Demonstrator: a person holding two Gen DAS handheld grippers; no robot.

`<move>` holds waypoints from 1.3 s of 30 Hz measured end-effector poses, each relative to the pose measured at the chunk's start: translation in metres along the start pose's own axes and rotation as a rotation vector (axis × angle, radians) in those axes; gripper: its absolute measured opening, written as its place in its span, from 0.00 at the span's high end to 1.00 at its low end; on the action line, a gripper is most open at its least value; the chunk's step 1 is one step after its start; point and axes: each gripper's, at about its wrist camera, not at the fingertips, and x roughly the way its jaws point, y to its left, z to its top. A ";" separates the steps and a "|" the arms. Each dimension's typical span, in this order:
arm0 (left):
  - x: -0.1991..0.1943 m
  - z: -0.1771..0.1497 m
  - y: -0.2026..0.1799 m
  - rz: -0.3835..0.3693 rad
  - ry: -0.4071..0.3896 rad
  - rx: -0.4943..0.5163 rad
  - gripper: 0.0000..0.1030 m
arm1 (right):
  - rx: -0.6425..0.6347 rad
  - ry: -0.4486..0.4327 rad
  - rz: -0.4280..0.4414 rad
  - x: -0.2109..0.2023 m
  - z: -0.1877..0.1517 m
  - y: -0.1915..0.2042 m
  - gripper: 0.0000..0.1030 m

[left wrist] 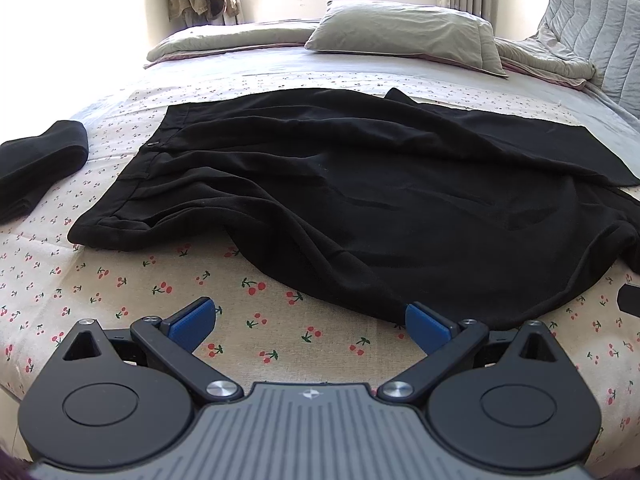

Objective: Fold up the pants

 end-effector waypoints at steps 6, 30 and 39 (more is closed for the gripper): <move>0.000 0.000 0.001 0.003 -0.003 -0.002 0.00 | -0.003 0.003 -0.002 0.000 0.000 -0.001 0.00; 0.022 0.027 0.113 -0.069 0.036 -0.180 0.00 | -0.203 0.072 0.263 0.008 0.021 0.018 0.00; 0.084 0.021 0.227 -0.146 0.067 -0.676 0.25 | -0.123 0.163 0.374 0.037 0.023 0.021 0.01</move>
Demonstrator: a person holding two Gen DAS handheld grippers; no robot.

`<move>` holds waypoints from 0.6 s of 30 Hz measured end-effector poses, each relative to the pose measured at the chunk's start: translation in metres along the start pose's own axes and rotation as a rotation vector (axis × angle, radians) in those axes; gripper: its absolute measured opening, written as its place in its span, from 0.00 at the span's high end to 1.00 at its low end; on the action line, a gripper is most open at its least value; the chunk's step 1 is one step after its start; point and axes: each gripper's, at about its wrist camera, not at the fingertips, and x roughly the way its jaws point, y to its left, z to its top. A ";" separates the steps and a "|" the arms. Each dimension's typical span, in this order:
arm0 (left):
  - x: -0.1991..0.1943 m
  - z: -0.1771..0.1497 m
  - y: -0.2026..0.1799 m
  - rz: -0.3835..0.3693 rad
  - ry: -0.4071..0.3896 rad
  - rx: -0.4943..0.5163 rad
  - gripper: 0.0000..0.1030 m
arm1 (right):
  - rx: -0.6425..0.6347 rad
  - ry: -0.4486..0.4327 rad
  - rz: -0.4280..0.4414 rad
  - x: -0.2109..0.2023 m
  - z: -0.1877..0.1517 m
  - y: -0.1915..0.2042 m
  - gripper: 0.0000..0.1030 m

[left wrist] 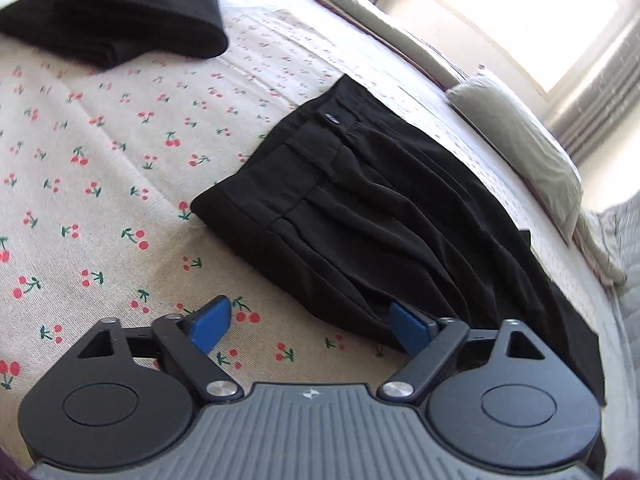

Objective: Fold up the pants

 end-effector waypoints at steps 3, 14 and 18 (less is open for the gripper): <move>0.006 0.008 0.018 -0.027 -0.070 -0.105 0.50 | 0.048 0.000 -0.019 0.009 -0.004 -0.009 0.02; -0.019 0.021 0.040 0.070 -0.213 -0.120 0.97 | 0.239 -0.055 -0.078 0.024 0.003 -0.030 1.00; -0.031 0.020 0.046 0.129 -0.251 -0.087 0.97 | 0.220 -0.058 -0.099 0.002 -0.009 -0.018 1.00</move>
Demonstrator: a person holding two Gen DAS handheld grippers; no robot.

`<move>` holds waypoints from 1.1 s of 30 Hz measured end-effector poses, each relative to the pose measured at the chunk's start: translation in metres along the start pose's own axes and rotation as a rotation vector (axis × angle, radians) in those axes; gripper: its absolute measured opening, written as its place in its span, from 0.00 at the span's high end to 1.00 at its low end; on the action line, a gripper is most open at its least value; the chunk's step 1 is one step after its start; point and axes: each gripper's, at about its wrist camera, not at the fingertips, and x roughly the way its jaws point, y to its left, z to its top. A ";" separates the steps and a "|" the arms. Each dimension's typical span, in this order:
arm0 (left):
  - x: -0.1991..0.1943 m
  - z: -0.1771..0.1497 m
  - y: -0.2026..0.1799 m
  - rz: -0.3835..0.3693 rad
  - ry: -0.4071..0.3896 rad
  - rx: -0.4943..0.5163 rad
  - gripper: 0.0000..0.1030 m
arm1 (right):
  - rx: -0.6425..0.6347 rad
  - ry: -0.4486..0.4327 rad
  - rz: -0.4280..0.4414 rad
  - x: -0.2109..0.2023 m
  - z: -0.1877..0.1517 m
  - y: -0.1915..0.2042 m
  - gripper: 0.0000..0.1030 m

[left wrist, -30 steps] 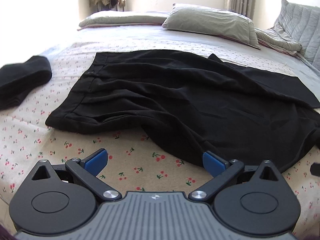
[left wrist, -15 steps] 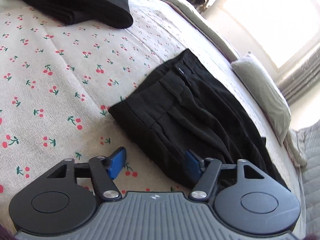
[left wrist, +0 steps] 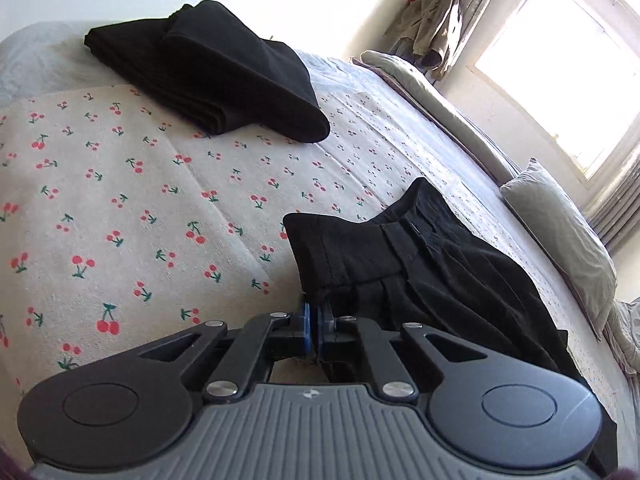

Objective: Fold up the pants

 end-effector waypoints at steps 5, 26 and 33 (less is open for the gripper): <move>0.008 -0.007 0.005 0.073 0.064 0.064 0.95 | -0.007 0.044 -0.022 -0.009 -0.009 -0.009 1.00; -0.071 -0.168 -0.157 -0.486 0.175 0.885 0.12 | 0.540 -0.147 -0.366 -0.084 -0.006 -0.218 0.32; -0.065 -0.246 -0.205 -0.696 0.216 1.194 0.15 | 0.688 -0.276 -0.384 -0.081 -0.009 -0.270 0.57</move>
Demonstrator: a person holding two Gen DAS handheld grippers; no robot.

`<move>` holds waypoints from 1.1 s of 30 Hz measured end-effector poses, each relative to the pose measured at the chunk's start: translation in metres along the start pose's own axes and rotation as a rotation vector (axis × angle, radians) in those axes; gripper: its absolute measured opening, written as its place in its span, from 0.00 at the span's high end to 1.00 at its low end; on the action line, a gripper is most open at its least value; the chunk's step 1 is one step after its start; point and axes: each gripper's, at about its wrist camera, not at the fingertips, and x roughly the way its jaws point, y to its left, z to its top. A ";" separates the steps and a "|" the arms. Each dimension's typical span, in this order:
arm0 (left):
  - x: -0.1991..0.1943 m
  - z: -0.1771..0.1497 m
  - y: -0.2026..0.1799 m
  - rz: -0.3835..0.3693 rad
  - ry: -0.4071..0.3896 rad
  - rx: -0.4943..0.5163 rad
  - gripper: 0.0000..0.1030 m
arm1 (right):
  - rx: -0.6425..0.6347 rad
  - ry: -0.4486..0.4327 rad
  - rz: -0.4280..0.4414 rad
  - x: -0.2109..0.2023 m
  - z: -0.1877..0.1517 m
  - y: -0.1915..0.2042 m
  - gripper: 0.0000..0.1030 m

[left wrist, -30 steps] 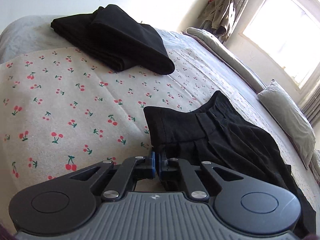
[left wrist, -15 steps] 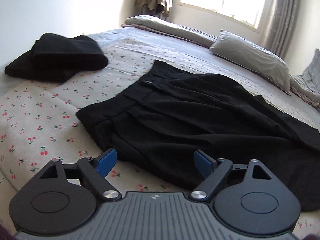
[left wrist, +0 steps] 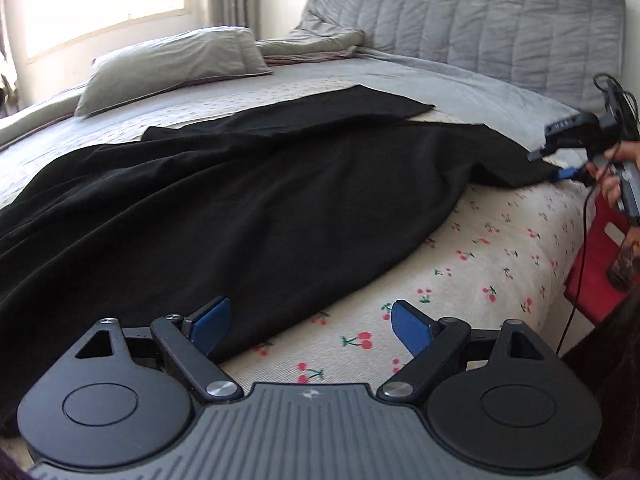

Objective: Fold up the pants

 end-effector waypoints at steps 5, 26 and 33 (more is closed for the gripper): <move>0.022 -0.001 -0.022 0.045 -0.019 0.107 0.39 | -0.062 -0.074 -0.075 0.011 0.010 -0.004 0.99; 0.001 0.040 -0.032 -0.149 0.007 0.273 0.31 | -0.121 -0.201 -0.226 -0.020 0.038 -0.006 0.47; 0.020 0.095 -0.014 -0.080 -0.036 0.214 0.10 | -0.076 -0.175 -0.065 -0.016 0.054 0.031 0.37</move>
